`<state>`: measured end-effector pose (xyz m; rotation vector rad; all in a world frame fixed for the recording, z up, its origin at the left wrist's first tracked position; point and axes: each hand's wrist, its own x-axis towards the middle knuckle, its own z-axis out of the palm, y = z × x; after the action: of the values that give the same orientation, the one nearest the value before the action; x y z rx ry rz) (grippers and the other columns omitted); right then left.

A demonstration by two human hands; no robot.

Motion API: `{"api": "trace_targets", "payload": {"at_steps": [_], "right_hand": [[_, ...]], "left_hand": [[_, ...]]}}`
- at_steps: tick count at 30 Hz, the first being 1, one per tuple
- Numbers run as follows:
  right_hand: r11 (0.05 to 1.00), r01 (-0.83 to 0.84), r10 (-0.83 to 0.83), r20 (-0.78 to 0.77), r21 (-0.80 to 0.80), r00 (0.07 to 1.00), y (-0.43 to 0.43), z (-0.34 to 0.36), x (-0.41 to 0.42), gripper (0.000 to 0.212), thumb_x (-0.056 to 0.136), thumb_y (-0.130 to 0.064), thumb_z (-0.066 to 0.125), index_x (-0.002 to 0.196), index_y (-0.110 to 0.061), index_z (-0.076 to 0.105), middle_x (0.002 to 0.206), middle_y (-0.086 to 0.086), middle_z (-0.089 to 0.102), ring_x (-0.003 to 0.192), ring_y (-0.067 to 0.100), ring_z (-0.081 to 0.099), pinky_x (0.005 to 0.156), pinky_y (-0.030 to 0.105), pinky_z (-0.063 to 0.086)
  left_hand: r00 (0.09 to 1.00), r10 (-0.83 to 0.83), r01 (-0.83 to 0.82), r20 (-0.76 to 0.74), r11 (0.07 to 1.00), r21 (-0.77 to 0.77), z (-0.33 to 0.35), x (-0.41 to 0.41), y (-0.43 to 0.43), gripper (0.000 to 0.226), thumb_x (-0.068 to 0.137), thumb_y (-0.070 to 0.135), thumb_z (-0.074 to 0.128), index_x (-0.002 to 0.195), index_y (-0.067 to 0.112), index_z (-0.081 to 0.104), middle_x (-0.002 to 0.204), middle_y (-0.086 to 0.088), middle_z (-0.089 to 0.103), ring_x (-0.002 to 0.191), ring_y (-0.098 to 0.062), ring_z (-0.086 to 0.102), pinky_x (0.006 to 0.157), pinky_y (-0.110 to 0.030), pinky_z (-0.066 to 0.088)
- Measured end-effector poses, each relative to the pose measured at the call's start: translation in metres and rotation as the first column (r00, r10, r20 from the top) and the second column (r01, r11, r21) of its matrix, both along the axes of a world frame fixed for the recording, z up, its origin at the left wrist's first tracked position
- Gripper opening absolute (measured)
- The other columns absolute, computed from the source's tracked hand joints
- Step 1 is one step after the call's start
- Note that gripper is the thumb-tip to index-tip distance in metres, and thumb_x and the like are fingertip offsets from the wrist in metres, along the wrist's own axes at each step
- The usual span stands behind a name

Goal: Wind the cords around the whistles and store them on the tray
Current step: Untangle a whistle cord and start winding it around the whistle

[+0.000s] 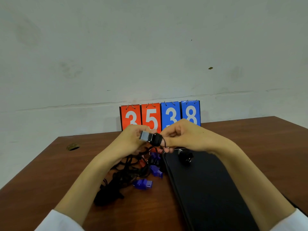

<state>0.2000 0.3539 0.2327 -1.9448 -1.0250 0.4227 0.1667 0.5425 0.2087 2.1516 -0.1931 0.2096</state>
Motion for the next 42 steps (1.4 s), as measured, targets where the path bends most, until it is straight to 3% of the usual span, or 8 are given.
{"api": "trace_targets", "payload": {"at_steps": [3,10,14,17,22,30,38,42], "right_hand": [[0.993,0.103,-0.104,0.029,0.056,0.994,-0.003,0.0,0.004,0.009,0.088,-0.018,0.061,0.089,-0.014,0.069,0.075,0.001,0.067,0.068,0.005,0.063,0.07,0.016,0.052],[0.89,0.437,-0.452,0.129,0.129,0.882,-0.008,-0.011,0.028,0.009,0.089,-0.02,0.06,0.089,-0.016,0.068,0.07,-0.002,0.065,0.066,0.005,0.059,0.071,0.019,0.052],[0.852,0.521,-0.514,0.268,0.048,0.815,-0.007,-0.021,0.033,0.015,0.09,-0.018,0.058,0.081,-0.012,0.067,0.071,0.006,0.064,0.057,0.009,0.049,0.05,0.007,0.038],[0.836,0.549,-0.505,0.366,-0.018,0.782,-0.006,-0.025,0.032,0.022,0.09,-0.018,0.058,0.07,-0.009,0.062,0.06,0.004,0.053,0.05,0.009,0.04,0.047,0.013,0.031],[0.881,0.434,-0.349,0.363,-0.188,0.864,-0.005,-0.028,0.03,0.021,0.09,-0.02,0.06,0.075,-0.007,0.066,0.063,0.001,0.058,0.058,0.009,0.05,0.056,0.016,0.038],[0.951,0.004,0.008,0.038,-0.31,0.999,0.002,-0.02,0.013,0.021,0.089,-0.018,0.061,0.07,-0.027,0.063,0.066,-0.011,0.062,0.062,-0.003,0.058,0.062,0.01,0.046],[0.98,-0.132,0.123,-0.069,-0.149,0.99,-0.003,-0.006,0.002,0.014,0.089,-0.016,0.059,0.08,-0.023,0.067,0.07,-0.006,0.064,0.069,0.002,0.061,0.07,0.014,0.048],[0.999,-0.04,0.04,-0.098,-0.003,0.994,-0.006,-0.002,0.003,0.01,0.088,-0.017,0.061,0.084,-0.02,0.069,0.071,-0.004,0.067,0.069,0.004,0.062,0.069,0.013,0.048]], "left_hand": [[0.998,0.026,-0.029,-0.05,0.998,-0.057,-0.006,0.001,-0.006,0.037,0.097,0.028,0.045,0.064,0.014,0.053,0.045,0.005,0.043,0.037,-0.007,0.033,0.042,-0.019,0.027],[0.998,-0.043,0.037,0.05,0.994,0.105,-0.016,0.006,-0.01,0.037,0.1,0.033,0.035,0.078,0.014,0.057,0.047,0.005,0.049,0.037,-0.001,0.04,0.044,-0.01,0.034],[0.997,-0.021,0.009,0.072,0.986,0.168,-0.016,0.006,-0.009,0.031,0.097,0.033,0.043,0.08,0.014,0.06,0.047,0.006,0.05,0.04,0.0,0.042,0.048,-0.01,0.036],[0.996,-0.015,-0.007,0.093,0.973,0.23,-0.015,0.005,-0.008,0.032,0.096,0.036,0.045,0.075,0.017,0.06,0.048,0.006,0.051,0.042,-0.001,0.043,0.053,-0.016,0.04],[0.989,-0.005,-0.031,0.15,0.971,0.235,-0.003,0.001,-0.007,0.035,0.095,0.038,0.045,0.069,0.016,0.055,0.048,0.007,0.049,0.039,-0.001,0.041,0.049,-0.011,0.039],[0.984,-0.055,0.029,0.168,0.988,0.154,0.002,-0.002,-0.007,0.039,0.095,0.035,0.043,0.066,0.01,0.046,0.043,0.007,0.042,0.035,-0.002,0.037,0.044,-0.008,0.034],[0.993,0.009,-0.02,0.116,0.996,0.088,-0.003,0.004,-0.001,0.046,0.088,0.047,0.045,0.061,0.01,0.045,0.053,0.0,0.042,0.043,-0.006,0.035,0.044,-0.009,0.034],[0.996,0.064,-0.06,-0.065,0.997,0.054,-0.011,0.011,-0.006,0.037,0.096,0.013,0.046,0.06,0.018,0.043,0.065,0.01,0.052,0.054,0.001,0.045,0.051,-0.01,0.041]]}}
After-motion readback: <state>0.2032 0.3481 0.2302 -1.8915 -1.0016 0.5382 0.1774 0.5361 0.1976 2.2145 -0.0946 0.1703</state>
